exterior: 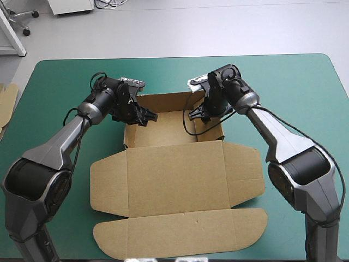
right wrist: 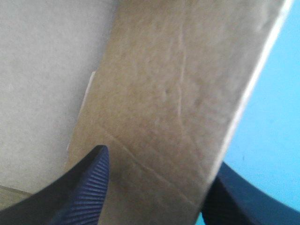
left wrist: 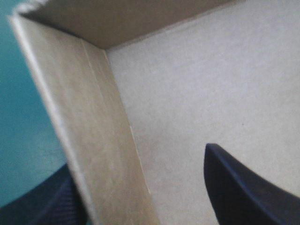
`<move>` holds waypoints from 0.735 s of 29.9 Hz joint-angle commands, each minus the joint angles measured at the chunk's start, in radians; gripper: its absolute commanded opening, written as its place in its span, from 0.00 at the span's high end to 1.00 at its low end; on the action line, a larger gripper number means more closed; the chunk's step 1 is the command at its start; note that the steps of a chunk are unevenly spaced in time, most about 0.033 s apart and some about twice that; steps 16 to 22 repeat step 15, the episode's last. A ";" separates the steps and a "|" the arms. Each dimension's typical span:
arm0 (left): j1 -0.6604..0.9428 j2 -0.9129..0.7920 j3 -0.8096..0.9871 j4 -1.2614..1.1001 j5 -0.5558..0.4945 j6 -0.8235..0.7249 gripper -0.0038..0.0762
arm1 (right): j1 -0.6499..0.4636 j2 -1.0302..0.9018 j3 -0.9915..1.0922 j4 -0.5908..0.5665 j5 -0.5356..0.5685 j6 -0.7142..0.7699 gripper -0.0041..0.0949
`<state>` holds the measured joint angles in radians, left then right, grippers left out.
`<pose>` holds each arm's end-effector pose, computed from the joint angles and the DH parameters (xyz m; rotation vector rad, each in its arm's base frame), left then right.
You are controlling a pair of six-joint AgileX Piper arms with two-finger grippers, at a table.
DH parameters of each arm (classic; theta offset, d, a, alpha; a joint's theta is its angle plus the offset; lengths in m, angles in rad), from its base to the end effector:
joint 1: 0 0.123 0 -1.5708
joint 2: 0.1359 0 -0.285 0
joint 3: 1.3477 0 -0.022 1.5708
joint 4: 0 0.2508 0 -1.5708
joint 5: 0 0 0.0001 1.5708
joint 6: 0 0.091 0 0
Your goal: Fold the box
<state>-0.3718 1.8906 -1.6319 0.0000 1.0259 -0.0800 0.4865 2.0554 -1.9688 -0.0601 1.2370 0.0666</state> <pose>0.3814 -0.1487 0.2730 0.4035 2.7458 -0.1174 0.3969 0.2041 0.2912 -0.5981 2.7388 0.0481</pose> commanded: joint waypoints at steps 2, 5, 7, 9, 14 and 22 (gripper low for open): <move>-0.006 -0.086 -0.108 0.054 -0.016 -0.003 0.36 | -0.002 -0.072 -0.126 -0.037 0.011 0.002 0.44; -0.006 -0.089 -0.162 0.089 0.018 -0.003 0.36 | -0.002 -0.100 -0.172 -0.055 0.011 0.002 0.44; -0.006 -0.093 -0.193 0.105 0.035 -0.003 0.36 | -0.002 -0.127 -0.182 -0.055 0.011 0.002 0.44; -0.006 -0.096 -0.216 0.105 0.052 -0.003 0.36 | -0.002 -0.156 -0.182 -0.053 0.011 0.002 0.44; -0.006 -0.129 -0.256 0.126 0.139 -0.003 0.36 | -0.002 -0.245 -0.182 -0.055 0.011 0.002 0.44; -0.006 -0.142 -0.256 0.131 0.153 -0.003 0.36 | -0.002 -0.267 -0.182 -0.055 0.011 0.002 0.44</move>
